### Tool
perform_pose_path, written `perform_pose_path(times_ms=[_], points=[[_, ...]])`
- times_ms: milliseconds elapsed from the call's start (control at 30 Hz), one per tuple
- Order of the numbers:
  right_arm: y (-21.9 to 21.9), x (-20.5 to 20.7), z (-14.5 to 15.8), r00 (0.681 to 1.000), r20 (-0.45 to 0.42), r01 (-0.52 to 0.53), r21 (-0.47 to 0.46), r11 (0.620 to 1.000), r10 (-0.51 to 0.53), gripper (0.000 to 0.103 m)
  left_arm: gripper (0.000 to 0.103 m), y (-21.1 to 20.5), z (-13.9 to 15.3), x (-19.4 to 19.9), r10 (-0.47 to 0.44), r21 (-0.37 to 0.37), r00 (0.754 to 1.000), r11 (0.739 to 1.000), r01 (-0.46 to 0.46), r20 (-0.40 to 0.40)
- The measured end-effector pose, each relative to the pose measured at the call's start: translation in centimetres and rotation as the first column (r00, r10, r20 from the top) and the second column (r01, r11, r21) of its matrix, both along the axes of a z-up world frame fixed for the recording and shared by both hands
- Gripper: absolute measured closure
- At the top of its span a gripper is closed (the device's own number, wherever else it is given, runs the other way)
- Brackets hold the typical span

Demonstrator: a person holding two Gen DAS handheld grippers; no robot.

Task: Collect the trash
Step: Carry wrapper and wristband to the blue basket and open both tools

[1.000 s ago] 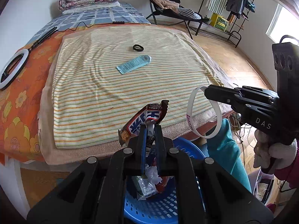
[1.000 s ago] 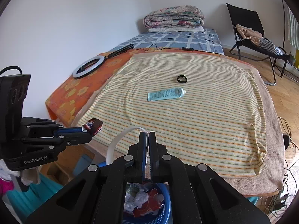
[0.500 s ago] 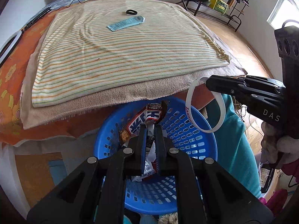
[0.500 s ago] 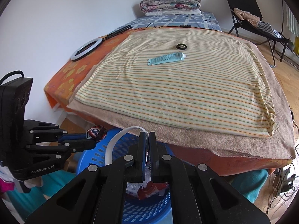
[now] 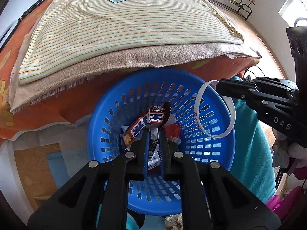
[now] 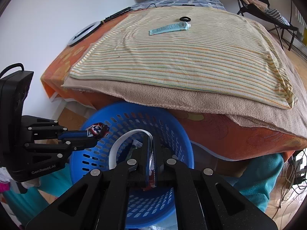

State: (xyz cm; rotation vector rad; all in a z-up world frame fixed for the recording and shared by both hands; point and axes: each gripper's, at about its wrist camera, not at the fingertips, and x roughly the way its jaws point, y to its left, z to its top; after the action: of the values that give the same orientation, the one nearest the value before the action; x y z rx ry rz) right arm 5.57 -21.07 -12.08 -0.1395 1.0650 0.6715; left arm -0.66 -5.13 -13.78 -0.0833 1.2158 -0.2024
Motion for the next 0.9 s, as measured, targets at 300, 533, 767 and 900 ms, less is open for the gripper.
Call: perform_pose_path(times_ms=[300,533,767,900], points=[[0.1,-0.3,-2.6,0.998,-0.058,0.003,-0.054,0.999,-0.006,0.098,0.081,0.1,-1.8,0.1,0.002,0.016,0.998,1.000,-0.001,-0.057],[0.2,-0.5,-4.7,0.993,-0.122,-0.008,-0.087,0.996,-0.002,0.087,0.056,-0.1,-3.4,0.1,0.001,0.042,0.994,0.999,0.004,-0.106],[-0.2,-0.7,-5.1,0.992,-0.125,0.004,-0.099,0.995,-0.016,0.049,0.045,0.5,-3.5,0.1,0.024,0.046,0.994,0.999,-0.019,-0.104],[-0.4,-0.3,-4.8,0.992,-0.123,0.020,-0.108,0.994,-0.033,0.044,0.041,1.0,-3.2,0.5,0.043,0.046,0.994,0.998,-0.039,-0.100]])
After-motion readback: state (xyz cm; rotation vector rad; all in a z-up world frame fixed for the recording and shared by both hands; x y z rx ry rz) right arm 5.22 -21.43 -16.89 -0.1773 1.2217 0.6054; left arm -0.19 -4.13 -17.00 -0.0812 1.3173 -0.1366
